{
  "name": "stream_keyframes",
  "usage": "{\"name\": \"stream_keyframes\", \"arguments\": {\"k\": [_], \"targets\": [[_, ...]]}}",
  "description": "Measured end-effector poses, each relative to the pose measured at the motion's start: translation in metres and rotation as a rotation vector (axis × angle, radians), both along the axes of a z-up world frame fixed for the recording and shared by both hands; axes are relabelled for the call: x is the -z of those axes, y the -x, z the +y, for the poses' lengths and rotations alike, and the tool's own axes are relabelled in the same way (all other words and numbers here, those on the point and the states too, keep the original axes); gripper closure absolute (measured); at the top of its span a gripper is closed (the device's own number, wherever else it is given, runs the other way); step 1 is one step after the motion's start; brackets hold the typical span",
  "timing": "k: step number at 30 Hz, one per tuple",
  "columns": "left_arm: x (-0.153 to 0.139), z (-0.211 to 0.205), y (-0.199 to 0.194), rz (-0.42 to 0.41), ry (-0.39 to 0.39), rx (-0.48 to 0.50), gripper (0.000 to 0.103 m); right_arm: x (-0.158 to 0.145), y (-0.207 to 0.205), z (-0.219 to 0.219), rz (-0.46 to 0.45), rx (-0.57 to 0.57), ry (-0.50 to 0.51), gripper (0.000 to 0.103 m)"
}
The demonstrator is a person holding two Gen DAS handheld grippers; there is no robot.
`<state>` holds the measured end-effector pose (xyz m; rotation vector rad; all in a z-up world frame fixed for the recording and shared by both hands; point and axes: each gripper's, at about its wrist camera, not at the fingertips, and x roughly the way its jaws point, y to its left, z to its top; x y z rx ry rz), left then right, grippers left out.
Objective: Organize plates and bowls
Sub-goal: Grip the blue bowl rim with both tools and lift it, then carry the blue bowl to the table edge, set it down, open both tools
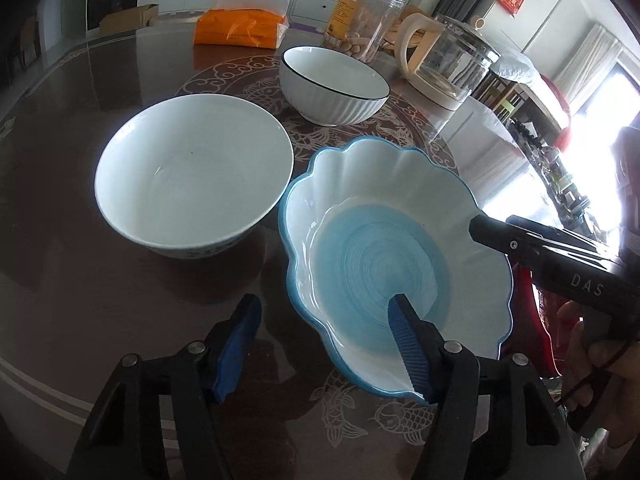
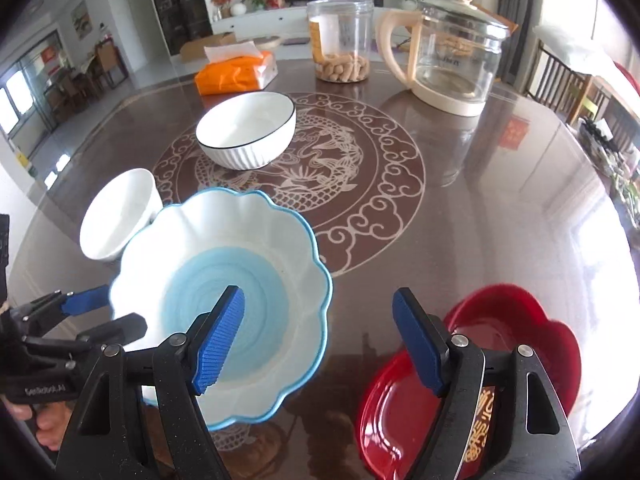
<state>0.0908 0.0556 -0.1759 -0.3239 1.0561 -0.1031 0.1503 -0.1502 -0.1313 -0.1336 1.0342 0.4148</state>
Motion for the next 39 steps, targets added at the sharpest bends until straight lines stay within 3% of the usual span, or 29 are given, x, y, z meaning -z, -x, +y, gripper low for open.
{"name": "stream_keyframes", "arguments": {"k": [3, 4, 8, 11, 16, 29, 39], "targets": [[0.008, -0.004, -0.006, 0.019, -0.001, 0.005, 0.067, 0.018, -0.017, 0.006, 0.063, -0.014, -0.007, 0.025], [0.011, -0.003, -0.008, 0.023, 0.002, -0.004, 0.071, 0.023, -0.02, 0.008, 0.071, -0.01, -0.007, 0.025], [0.017, 0.003, -0.012, 0.025, 0.021, -0.036, 0.081, 0.038, -0.028, 0.011, 0.133, -0.009, -0.007, 0.066], [0.017, 0.003, -0.012, 0.028, 0.024, -0.037, 0.083, 0.043, -0.03, 0.013, 0.153, -0.015, -0.036, 0.078], [0.016, 0.007, -0.007, 0.059, 0.057, -0.041, 0.082, 0.033, -0.022, 0.01, 0.173, 0.018, -0.065, 0.08], [-0.021, 0.021, 0.03, 0.014, 0.056, -0.023, 0.082, -0.008, 0.034, 0.007, 0.159, 0.073, -0.139, 0.08], [-0.017, 0.045, 0.061, 0.051, -0.027, -0.026, 0.082, 0.02, 0.084, 0.025, 0.286, 0.124, -0.237, 0.08]]}}
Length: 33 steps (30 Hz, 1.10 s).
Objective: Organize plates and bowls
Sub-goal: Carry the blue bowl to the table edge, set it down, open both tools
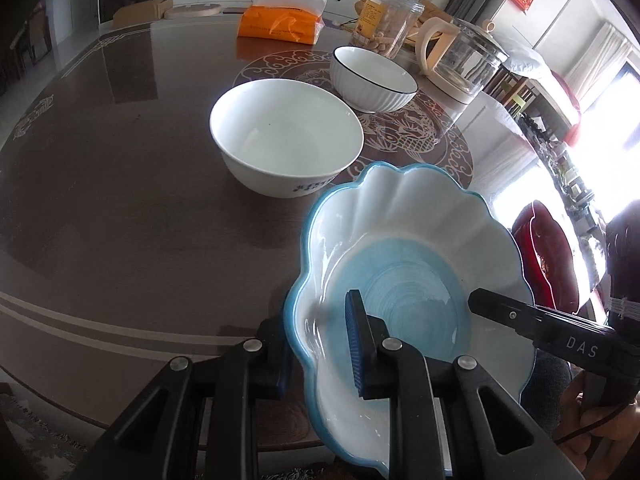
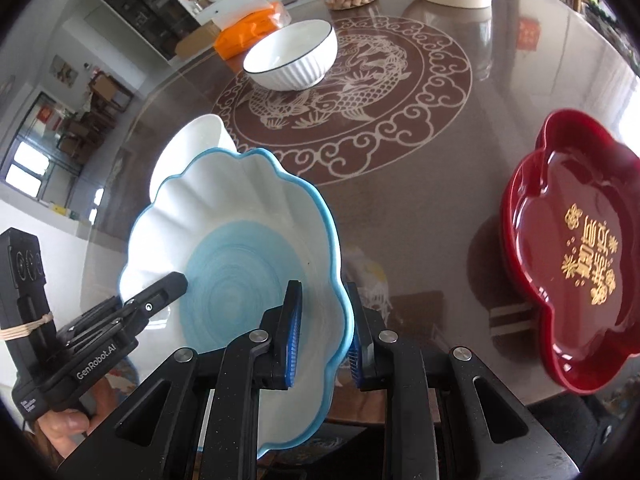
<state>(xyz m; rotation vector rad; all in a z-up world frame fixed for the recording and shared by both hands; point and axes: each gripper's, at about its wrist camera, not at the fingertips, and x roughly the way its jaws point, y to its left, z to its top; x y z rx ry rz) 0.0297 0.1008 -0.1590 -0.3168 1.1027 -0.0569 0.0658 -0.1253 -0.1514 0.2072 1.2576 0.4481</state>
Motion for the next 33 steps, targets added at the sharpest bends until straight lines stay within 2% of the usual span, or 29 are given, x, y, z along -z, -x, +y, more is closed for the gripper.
{"name": "stream_keyframes", "arguments": {"k": [4, 8, 16, 22, 26, 31, 33], "targets": [[0.013, 0.012, 0.005, 0.032, -0.015, -0.024, 0.082, 0.02, 0.005, 0.013, 0.053, 0.011, -0.015, 0.08], [0.015, 0.022, 0.003, 0.017, -0.039, -0.054, 0.082, 0.031, 0.006, 0.028, 0.071, 0.001, -0.019, 0.08], [0.019, 0.039, -0.015, -0.005, -0.053, -0.082, 0.082, 0.033, -0.004, 0.049, 0.048, -0.005, -0.023, 0.08], [0.03, 0.046, -0.029, 0.014, -0.045, -0.093, 0.081, 0.031, -0.016, 0.058, 0.015, -0.003, -0.007, 0.08], [0.03, 0.046, -0.036, -0.012, -0.054, -0.091, 0.081, 0.029, -0.026, 0.062, -0.015, -0.005, 0.014, 0.08], [0.029, 0.046, -0.03, -0.029, -0.056, -0.066, 0.082, 0.028, -0.027, 0.063, -0.059, -0.025, 0.022, 0.083], [0.025, 0.045, -0.024, -0.046, -0.065, -0.067, 0.08, 0.028, -0.023, 0.064, -0.075, -0.027, 0.015, 0.079]]}}
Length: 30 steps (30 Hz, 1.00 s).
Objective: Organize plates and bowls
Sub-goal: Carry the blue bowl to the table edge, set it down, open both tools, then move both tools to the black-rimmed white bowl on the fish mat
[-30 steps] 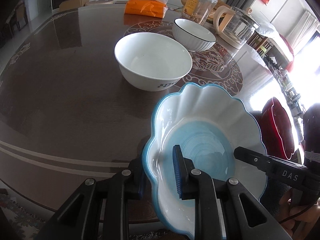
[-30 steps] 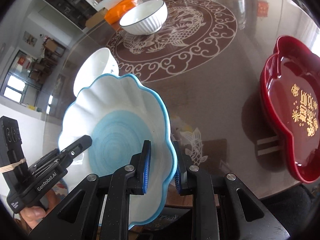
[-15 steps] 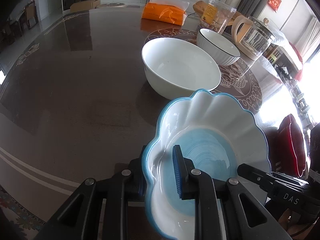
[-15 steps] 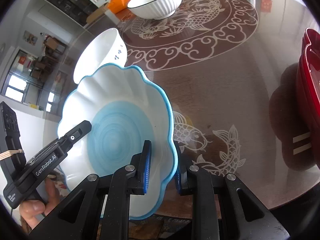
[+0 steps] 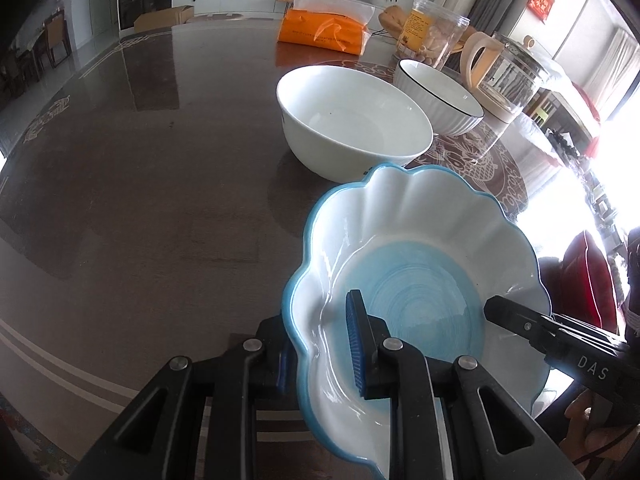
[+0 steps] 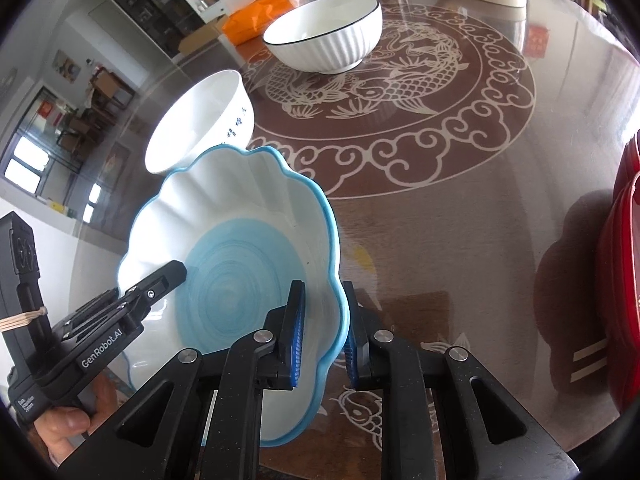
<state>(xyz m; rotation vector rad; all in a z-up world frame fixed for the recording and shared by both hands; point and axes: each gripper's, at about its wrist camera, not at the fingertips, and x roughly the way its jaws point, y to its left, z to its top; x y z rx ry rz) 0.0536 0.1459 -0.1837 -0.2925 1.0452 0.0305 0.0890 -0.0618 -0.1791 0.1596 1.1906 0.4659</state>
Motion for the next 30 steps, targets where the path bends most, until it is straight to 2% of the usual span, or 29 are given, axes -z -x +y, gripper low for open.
{"name": "stream_keyframes", "arguments": {"k": [1, 2, 3, 4, 6, 9, 13, 16, 18, 21, 26, 30], "targets": [[-0.003, 0.001, 0.004, -0.008, -0.007, -0.003, 0.073, 0.0, 0.002, 0.0, -0.006, 0.003, -0.001, 0.077], [-0.006, 0.003, 0.007, -0.014, -0.011, -0.007, 0.069, 0.0, 0.005, -0.001, -0.017, 0.005, -0.002, 0.057], [-0.01, 0.005, 0.011, -0.022, -0.014, -0.014, 0.058, 0.0, 0.009, -0.002, -0.036, 0.01, 0.0, 0.034], [-0.015, 0.009, 0.015, -0.034, -0.02, -0.028, 0.043, -0.002, 0.015, -0.004, -0.062, 0.023, 0.006, 0.032], [-0.028, 0.017, 0.024, -0.063, -0.044, -0.058, 0.03, -0.007, 0.024, -0.012, -0.106, 0.028, 0.012, 0.032], [-0.052, 0.021, 0.037, -0.106, -0.118, -0.066, 0.021, -0.025, 0.041, -0.032, -0.178, 0.069, 0.024, 0.033], [-0.078, 0.007, 0.049, -0.137, -0.218, -0.028, 0.017, -0.067, 0.077, -0.048, -0.37, 0.151, 0.102, 0.033], [-0.095, -0.008, 0.055, -0.158, -0.243, -0.006, 0.016, -0.096, 0.103, -0.052, -0.507, 0.211, 0.157, 0.029], [-0.103, -0.016, 0.061, -0.178, -0.251, -0.005, 0.016, -0.108, 0.113, -0.052, -0.564, 0.227, 0.171, 0.029], [-0.112, -0.027, 0.071, -0.201, -0.285, -0.001, 0.016, -0.119, 0.127, -0.055, -0.607, 0.233, 0.177, 0.029], [-0.126, -0.035, 0.095, -0.237, -0.32, -0.003, 0.015, -0.127, 0.148, -0.063, -0.628, 0.262, 0.146, 0.029], [-0.14, -0.039, 0.117, -0.272, -0.345, -0.001, 0.008, -0.136, 0.169, -0.062, -0.672, 0.273, 0.147, 0.029]]}}
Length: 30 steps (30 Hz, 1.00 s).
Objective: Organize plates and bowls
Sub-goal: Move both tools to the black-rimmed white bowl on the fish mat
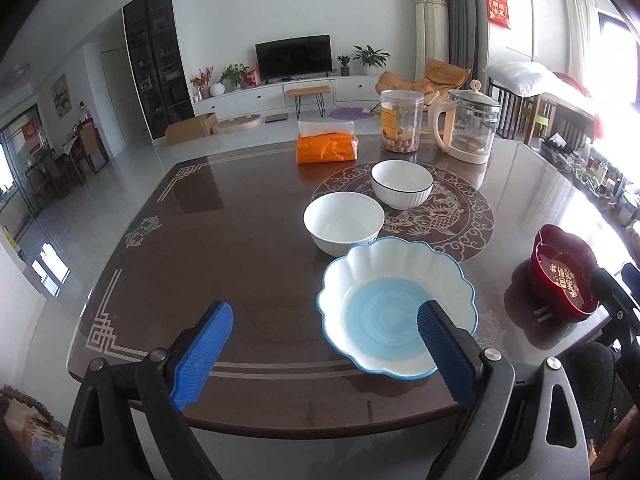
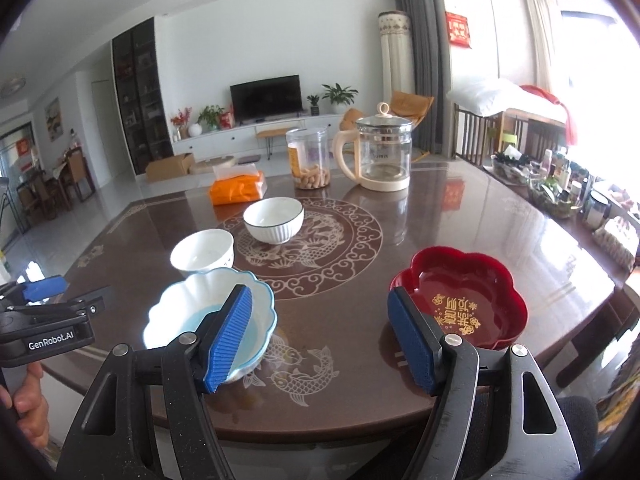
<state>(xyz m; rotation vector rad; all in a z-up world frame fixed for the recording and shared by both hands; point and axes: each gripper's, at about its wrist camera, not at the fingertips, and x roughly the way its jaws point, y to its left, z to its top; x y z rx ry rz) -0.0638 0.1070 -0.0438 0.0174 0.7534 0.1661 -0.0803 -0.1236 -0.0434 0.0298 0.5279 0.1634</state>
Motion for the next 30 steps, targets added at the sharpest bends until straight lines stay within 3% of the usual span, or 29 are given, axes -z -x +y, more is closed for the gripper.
{"name": "stream_keyframes", "arguments": {"k": [3, 8, 11, 13, 16, 21, 22, 25, 28, 30], "targets": [[-0.01, -0.001, 0.017, -0.028, -0.005, 0.008, 0.003, -0.011, 0.019, 0.004, -0.046, -0.003, 0.017, 0.029], [-0.017, 0.005, 0.04, -0.043, 0.052, 0.043, 0.0, -0.026, 0.047, 0.01, -0.126, 0.011, 0.041, 0.029], [-0.013, 0.014, 0.053, -0.087, 0.076, 0.044, 0.0, -0.029, 0.06, 0.014, -0.188, 0.014, 0.061, 0.021], [-0.007, 0.021, 0.057, -0.105, 0.102, 0.04, 0.0, -0.025, 0.059, 0.02, -0.179, -0.003, 0.094, 0.021], [0.007, 0.032, 0.05, -0.065, 0.142, 0.034, 0.0, -0.015, 0.058, 0.031, -0.15, -0.011, 0.168, 0.021], [0.031, 0.042, 0.027, -0.024, 0.196, 0.028, 0.0, -0.006, 0.077, 0.034, -0.368, 0.074, 0.222, 0.02], [0.037, 0.044, 0.021, -0.001, 0.214, 0.029, 0.0, -0.001, 0.07, 0.033, -0.341, 0.043, 0.207, 0.019], [0.053, 0.048, 0.001, 0.072, 0.248, 0.061, 0.001, 0.022, 0.029, 0.023, -0.093, -0.055, 0.102, 0.021], [0.052, 0.052, -0.032, 0.124, 0.169, 0.077, 0.001, 0.032, 0.004, 0.006, -0.024, -0.055, 0.042, 0.021], [0.04, 0.061, -0.065, 0.118, 0.156, 0.093, 0.001, 0.024, -0.02, -0.004, 0.0, -0.114, -0.016, 0.021]]}}
